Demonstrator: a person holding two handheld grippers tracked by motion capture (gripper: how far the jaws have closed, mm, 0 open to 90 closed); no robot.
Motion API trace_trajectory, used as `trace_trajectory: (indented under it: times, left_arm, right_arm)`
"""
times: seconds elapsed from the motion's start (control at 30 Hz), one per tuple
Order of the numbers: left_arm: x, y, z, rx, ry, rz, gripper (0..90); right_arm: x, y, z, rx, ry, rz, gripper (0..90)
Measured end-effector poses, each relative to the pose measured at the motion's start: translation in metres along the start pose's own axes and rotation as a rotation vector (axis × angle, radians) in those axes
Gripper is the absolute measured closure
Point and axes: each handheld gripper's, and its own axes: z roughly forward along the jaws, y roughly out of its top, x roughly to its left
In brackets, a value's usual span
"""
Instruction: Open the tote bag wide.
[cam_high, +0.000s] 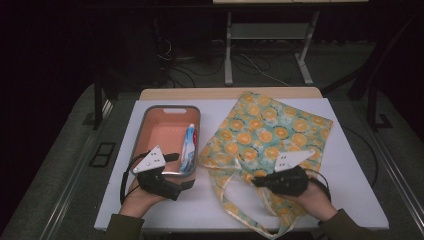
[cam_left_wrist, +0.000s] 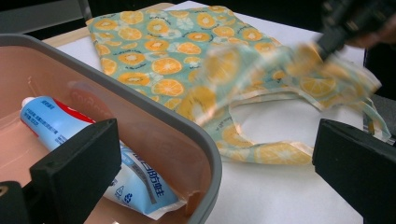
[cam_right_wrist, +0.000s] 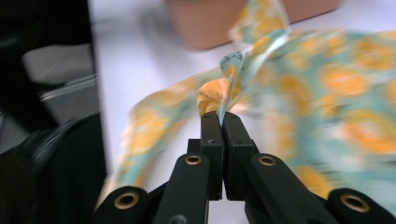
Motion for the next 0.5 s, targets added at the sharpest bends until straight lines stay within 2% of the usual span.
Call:
trace_trajectory:
  times: [0.13,0.37,0.43,0.5]
  left_arm:
    - [0.000,0.000,0.000,0.003,0.000,0.000,0.0]
    - [0.000,0.000,0.000,0.002,-0.002,-0.003,0.0]
    - [0.000,0.000,0.000,0.004,-0.003,-0.002,0.0]
    - [0.000,0.000,0.000,0.004,-0.003,-0.003,0.0]
  right_arm:
    - [-0.029,0.006,-0.011,-0.028,-0.084,0.033,88.3]
    - [-0.082,-0.001,-0.021,-0.029,-0.231,0.106,88.3]
    - [-0.097,-0.006,-0.023,-0.029,-0.263,0.138,88.3]
    - [-0.109,-0.011,-0.022,-0.025,-0.276,0.174,88.3]
